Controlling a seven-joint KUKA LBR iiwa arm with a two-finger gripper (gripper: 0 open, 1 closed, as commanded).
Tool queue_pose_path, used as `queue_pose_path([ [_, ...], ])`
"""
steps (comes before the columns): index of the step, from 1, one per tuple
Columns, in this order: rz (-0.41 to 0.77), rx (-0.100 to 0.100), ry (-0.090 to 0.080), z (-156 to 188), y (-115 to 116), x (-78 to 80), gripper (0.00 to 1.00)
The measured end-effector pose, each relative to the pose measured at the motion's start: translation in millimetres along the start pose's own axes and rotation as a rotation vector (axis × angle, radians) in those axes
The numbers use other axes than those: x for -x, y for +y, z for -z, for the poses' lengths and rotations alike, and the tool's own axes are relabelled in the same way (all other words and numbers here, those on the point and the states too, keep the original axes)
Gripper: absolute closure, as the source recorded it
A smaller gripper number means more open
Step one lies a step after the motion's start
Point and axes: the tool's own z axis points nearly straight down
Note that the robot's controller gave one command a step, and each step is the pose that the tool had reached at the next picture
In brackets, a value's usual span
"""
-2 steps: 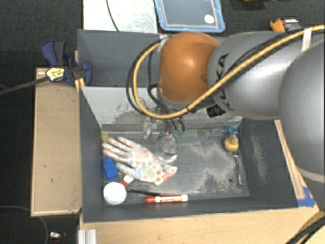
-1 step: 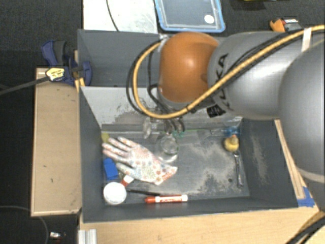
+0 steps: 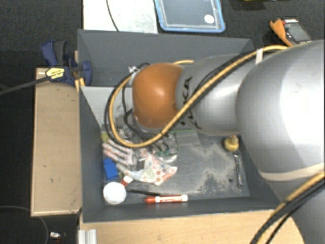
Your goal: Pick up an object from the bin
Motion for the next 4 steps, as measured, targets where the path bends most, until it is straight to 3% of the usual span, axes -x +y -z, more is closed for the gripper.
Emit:
queue_pose_path([
  [1,0.010,0.000,0.001,-2.8,1.2,-0.3,0.00],
  [2,0.240,0.000,-0.001,33.8,33.3,3.3,0.00],
  [3,-0.006,0.001,-0.006,68.8,7.3,5.4,0.00],
  [4,0.008,0.001,-0.005,55.5,17.6,-4.5,0.00],
])
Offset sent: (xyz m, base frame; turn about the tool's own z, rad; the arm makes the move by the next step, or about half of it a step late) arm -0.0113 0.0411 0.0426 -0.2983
